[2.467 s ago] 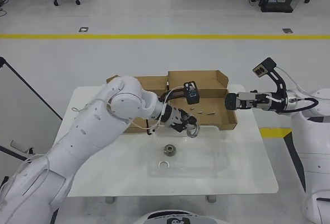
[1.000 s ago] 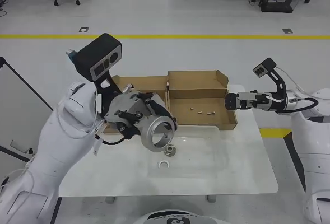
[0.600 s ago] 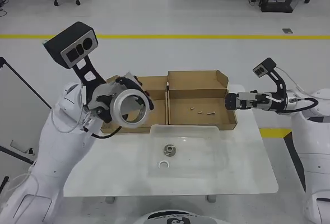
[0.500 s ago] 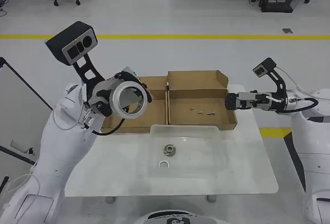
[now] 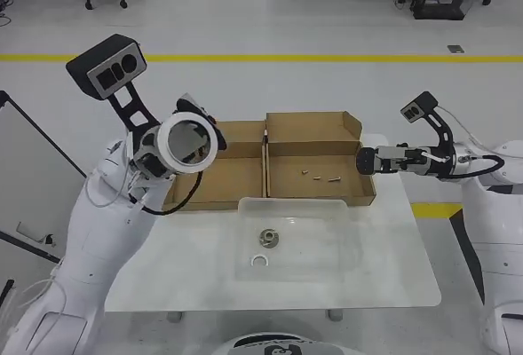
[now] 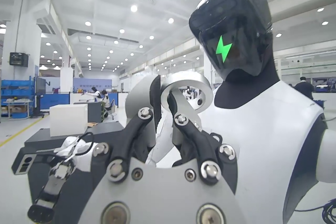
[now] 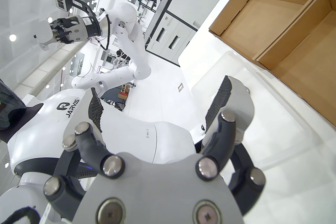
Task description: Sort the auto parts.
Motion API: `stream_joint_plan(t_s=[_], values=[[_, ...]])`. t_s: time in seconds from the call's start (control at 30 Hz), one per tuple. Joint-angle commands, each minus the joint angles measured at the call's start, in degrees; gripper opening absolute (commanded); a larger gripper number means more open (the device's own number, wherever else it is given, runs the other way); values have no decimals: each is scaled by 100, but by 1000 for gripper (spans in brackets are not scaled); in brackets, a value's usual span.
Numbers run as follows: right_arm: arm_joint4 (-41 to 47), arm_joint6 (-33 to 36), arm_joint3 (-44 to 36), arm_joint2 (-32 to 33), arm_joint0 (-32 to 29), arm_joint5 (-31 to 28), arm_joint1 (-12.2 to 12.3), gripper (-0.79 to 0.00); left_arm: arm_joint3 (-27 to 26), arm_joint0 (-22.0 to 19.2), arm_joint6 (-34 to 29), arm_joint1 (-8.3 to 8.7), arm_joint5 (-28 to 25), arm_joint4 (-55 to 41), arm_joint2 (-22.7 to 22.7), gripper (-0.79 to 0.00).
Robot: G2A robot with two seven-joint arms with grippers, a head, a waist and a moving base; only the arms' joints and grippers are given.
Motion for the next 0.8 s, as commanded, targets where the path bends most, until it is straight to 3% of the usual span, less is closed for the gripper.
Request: stream_joint_plan(t_s=[0.0, 0.37, 0.77], values=[[0, 0, 0, 0, 0, 0, 0, 0, -50, 10, 1, -13, -9, -197, 18, -785], [0, 0, 0, 0, 0, 0, 0, 0, -81, 131, -454, -126, -9, -983, -89, -785], [0, 0, 0, 0, 0, 0, 0, 0, 127, 224, -401, -139, 265, 655, -434, -785]])
